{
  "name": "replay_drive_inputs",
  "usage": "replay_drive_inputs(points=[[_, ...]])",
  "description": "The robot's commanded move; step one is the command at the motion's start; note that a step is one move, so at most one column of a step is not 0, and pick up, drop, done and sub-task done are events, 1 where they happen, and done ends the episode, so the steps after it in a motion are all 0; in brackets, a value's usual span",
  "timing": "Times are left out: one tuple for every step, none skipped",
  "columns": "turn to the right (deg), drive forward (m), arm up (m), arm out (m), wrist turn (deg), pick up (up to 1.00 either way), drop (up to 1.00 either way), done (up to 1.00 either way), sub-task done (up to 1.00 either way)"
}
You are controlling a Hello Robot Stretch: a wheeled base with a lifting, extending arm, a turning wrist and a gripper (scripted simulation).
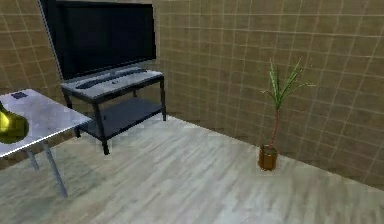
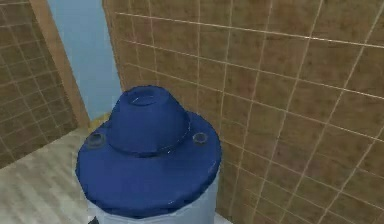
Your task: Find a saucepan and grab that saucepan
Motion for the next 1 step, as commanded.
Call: replay_drive_inputs(points=[[0.0, 0.30, 0.00, 0.00, 0.0, 0.00, 0.00, 0.00, 0.00]])
